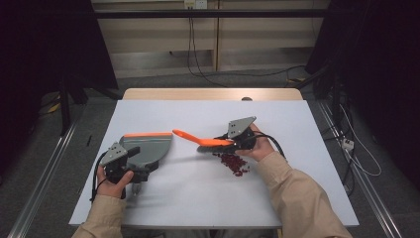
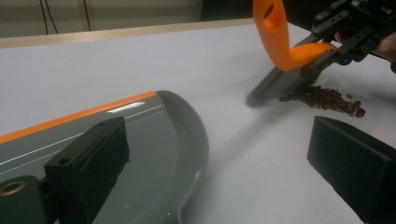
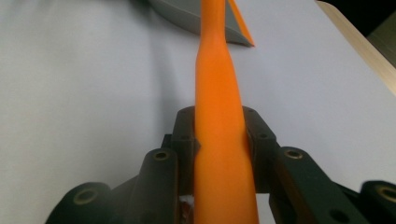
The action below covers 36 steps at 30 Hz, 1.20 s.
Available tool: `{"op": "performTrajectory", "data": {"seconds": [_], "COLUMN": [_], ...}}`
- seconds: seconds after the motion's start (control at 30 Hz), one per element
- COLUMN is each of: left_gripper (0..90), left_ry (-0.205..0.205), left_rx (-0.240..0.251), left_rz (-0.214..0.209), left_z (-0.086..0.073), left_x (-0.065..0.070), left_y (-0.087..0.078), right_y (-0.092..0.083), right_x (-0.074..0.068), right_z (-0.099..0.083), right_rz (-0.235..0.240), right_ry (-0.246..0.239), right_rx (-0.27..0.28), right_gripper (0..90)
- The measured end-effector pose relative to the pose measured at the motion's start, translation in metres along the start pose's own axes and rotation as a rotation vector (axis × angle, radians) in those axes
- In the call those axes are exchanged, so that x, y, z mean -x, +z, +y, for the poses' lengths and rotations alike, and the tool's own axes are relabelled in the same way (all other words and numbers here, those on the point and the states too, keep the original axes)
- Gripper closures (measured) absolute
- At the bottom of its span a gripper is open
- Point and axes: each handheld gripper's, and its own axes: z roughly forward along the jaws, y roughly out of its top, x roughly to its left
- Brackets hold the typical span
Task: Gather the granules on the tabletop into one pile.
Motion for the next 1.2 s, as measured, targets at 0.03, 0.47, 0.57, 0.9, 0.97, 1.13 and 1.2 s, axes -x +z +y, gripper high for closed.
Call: {"op": "performTrajectory", "data": {"seconds": [0.03,0.47,0.57,0.9,0.97,1.13,1.2], "left_gripper": [5.2,5.2,5.2,5.2,5.2,5.2,5.2], "left_ry": [0.0,0.001,0.002,-0.015,-0.018,-0.011,-0.011], "left_rx": [0.0,0.007,0.009,0.022,0.024,0.022,0.028], "left_rz": [0.001,0.003,-0.002,-0.036,-0.045,-0.065,-0.07], "left_z": [0.0,0.001,0.001,0.001,0.001,0.001,0.001], "left_x": [0.0,0.001,0.001,0.0,0.0,0.002,0.002], "left_y": [0.0,-0.001,-0.001,0.0,0.001,0.003,0.004], "right_y": [-0.001,-0.026,-0.034,-0.059,-0.063,-0.065,-0.061], "right_x": [-0.001,-0.01,-0.01,-0.042,-0.053,-0.075,-0.08], "right_z": [0.0,-0.005,-0.005,-0.024,-0.027,-0.031,-0.033], "right_rz": [0.007,-0.019,-0.094,-0.492,-0.574,-0.738,-0.759], "right_ry": [-0.014,0.077,0.143,0.473,0.529,0.583,0.602], "right_rx": [-0.007,0.062,0.076,0.061,0.053,0.028,0.019], "right_gripper": [71.5,71.5,71.4,71.4,71.4,71.5,71.4]}}
